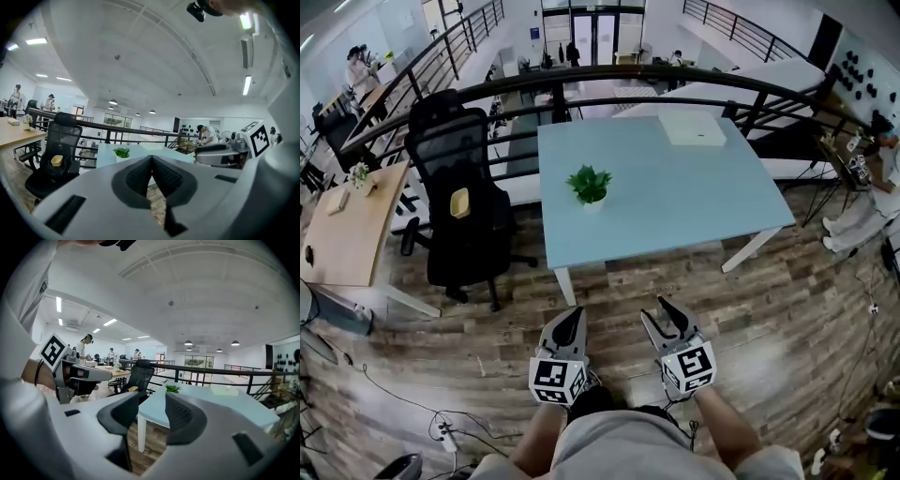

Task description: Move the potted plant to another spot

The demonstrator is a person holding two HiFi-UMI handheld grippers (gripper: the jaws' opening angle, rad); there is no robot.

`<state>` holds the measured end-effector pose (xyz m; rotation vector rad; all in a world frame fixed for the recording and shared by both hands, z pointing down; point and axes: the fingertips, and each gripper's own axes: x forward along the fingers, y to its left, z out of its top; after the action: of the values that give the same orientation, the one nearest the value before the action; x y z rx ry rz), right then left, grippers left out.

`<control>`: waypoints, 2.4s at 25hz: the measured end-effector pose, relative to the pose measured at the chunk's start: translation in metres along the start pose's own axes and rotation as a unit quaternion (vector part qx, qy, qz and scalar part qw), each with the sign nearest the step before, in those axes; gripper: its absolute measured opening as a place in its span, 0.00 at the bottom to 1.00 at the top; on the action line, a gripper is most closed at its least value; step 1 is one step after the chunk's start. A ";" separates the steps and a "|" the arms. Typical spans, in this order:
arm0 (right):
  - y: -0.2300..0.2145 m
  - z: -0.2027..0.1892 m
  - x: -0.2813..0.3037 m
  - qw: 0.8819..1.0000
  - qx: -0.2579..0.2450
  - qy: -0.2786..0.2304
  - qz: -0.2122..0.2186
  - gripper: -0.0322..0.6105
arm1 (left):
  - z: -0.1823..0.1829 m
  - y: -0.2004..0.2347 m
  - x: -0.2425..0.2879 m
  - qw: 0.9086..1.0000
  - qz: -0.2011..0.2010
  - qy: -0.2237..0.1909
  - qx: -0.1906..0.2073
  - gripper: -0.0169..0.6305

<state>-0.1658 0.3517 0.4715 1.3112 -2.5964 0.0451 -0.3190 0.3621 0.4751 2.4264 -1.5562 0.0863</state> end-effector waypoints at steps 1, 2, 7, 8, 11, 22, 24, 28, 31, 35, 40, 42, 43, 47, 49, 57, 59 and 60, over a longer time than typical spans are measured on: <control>0.000 0.000 0.007 1.000 0.000 0.002 -0.001 0.33 | 0.002 0.009 0.004 1.000 -0.002 -0.001 -0.002 0.05; 0.000 -0.001 0.014 1.000 0.000 0.006 -0.003 0.34 | 0.002 0.017 0.008 1.000 -0.003 -0.001 -0.005 0.05; 0.001 -0.004 0.047 1.000 0.002 0.023 0.002 0.36 | -0.001 0.048 0.024 1.000 0.000 0.011 -0.020 0.05; 0.000 -0.003 0.053 1.000 0.000 0.024 0.005 0.36 | -0.001 0.051 0.027 1.000 -0.001 0.013 -0.022 0.05; -0.009 -0.003 0.072 1.000 0.002 0.023 0.008 0.36 | -0.005 0.058 0.041 0.999 0.000 0.021 -0.024 0.05; -0.094 -0.001 0.160 0.999 0.009 0.012 0.050 0.41 | 0.012 0.092 0.140 0.998 0.050 0.037 -0.011 0.05; -0.116 0.006 0.177 0.998 0.001 0.003 0.059 0.42 | 0.016 0.093 0.163 0.998 0.056 0.041 -0.005 0.05; -0.147 0.000 0.206 0.996 0.003 0.010 0.083 0.43 | 0.016 0.102 0.200 0.995 0.084 0.052 -0.009 0.05; -0.164 -0.012 0.223 0.995 0.005 0.016 0.099 0.44 | 0.006 0.106 0.220 0.993 0.100 0.064 -0.019 0.05; -0.174 -0.035 0.240 0.992 0.021 0.040 0.116 0.45 | -0.015 0.113 0.231 0.988 0.118 0.095 -0.030 0.05; -0.171 -0.058 0.274 0.989 0.023 0.056 0.138 0.47 | -0.040 0.137 0.245 0.982 0.137 0.121 -0.044 0.05; -0.170 -0.067 0.289 0.987 0.019 0.064 0.144 0.48 | -0.051 0.145 0.252 0.980 0.138 0.131 -0.050 0.05; -0.168 -0.073 0.297 0.987 0.015 0.069 0.147 0.49 | -0.057 0.150 0.257 0.979 0.138 0.137 -0.054 0.05; -0.162 -0.091 0.327 0.983 0.012 0.091 0.158 0.53 | -0.077 0.168 0.274 0.976 0.135 0.158 -0.067 0.05; -0.161 -0.095 0.343 0.982 0.014 0.096 0.160 0.54 | -0.084 0.178 0.284 0.975 0.133 0.164 -0.071 0.05; -0.153 -0.118 0.402 0.977 -0.004 0.107 0.183 0.71 | -0.099 0.216 0.310 0.971 0.134 0.178 -0.083 0.05; -0.147 -0.126 0.416 0.974 -0.007 0.112 0.195 0.76 | -0.100 0.222 0.309 0.970 0.136 0.182 -0.084 0.05; -0.144 -0.130 0.423 0.973 -0.007 0.115 0.200 0.79 | -0.101 0.224 0.306 0.969 0.137 0.185 -0.085 0.05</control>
<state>-0.2678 -0.0519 0.6794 0.7091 -2.6044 0.2311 -0.3816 0.0274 0.6711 1.9172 -1.6324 0.4140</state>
